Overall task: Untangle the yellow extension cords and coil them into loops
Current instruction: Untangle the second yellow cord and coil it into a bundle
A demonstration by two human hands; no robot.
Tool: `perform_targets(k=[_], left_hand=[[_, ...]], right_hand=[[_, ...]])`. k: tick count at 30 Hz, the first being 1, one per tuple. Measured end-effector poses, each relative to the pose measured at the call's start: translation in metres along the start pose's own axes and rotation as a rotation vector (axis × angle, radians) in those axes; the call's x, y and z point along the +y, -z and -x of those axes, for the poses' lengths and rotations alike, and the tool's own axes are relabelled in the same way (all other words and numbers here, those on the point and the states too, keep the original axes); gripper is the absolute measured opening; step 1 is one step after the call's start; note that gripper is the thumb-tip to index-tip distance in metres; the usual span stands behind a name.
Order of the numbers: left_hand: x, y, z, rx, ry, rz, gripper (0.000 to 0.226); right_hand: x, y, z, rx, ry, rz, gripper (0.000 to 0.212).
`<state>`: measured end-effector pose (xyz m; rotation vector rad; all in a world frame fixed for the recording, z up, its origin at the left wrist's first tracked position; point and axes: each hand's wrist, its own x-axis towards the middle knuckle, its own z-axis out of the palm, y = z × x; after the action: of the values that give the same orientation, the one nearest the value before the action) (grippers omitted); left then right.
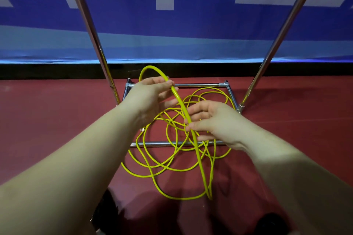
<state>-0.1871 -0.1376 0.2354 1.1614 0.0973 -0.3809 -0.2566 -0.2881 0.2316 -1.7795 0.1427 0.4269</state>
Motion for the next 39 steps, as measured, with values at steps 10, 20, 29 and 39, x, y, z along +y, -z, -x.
perform_targets(k=[10,20,29,39], left_hand=[[-0.034,-0.016,0.020,-0.475,0.154,-0.637,0.014],[-0.024,-0.016,0.005,-0.154,0.028,-0.242,0.018],[-0.006,-0.010,-0.002,-0.070,0.006,0.051,0.012],[-0.037,-0.022,0.018,-0.504,0.196,-0.465,0.020]], right_hand=[[-0.019,0.040,-0.006,0.360,0.078,-0.700,0.017],[-0.006,0.029,-0.002,0.194,0.021,-0.173,0.025],[0.002,0.004,-0.002,0.091,0.135,0.129,0.017],[-0.021,0.039,-0.005,0.344,0.123,-0.715,0.011]])
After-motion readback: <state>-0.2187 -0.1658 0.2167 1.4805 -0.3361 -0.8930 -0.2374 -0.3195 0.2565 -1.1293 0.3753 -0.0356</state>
